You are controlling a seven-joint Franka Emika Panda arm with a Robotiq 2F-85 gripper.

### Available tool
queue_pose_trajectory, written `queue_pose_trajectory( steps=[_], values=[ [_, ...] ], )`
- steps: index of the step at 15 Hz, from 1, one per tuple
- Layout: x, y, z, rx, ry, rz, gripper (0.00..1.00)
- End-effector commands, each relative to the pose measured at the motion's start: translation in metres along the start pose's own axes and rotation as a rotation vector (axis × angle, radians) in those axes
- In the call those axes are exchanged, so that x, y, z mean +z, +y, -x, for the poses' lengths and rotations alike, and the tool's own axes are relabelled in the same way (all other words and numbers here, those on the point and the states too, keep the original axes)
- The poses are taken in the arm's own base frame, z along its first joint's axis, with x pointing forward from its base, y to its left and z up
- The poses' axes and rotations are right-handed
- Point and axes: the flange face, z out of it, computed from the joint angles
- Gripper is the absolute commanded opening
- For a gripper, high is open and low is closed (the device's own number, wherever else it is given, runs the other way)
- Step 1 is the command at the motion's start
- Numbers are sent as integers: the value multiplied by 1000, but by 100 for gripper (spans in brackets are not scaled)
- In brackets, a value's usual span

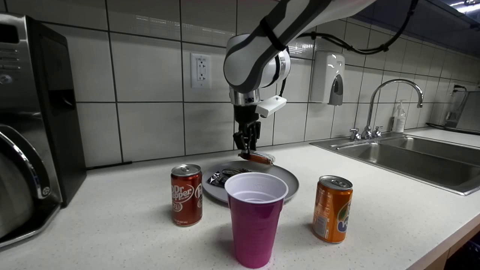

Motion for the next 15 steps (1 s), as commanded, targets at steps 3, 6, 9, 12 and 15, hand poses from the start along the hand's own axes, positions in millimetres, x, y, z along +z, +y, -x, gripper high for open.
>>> queue_pose_trajectory(
  steps=[3, 6, 9, 12, 15],
  values=[
    [2, -7, -3, 22, -31, -3, 18],
    [6, -11, -3, 20, -43, -11, 18],
    [11, -17, -3, 6, -59, -19, 18],
    [13, -20, -4, 6, -65, -31, 18],
    [13, -19, -4, 10, -61, -30, 76]
  ],
)
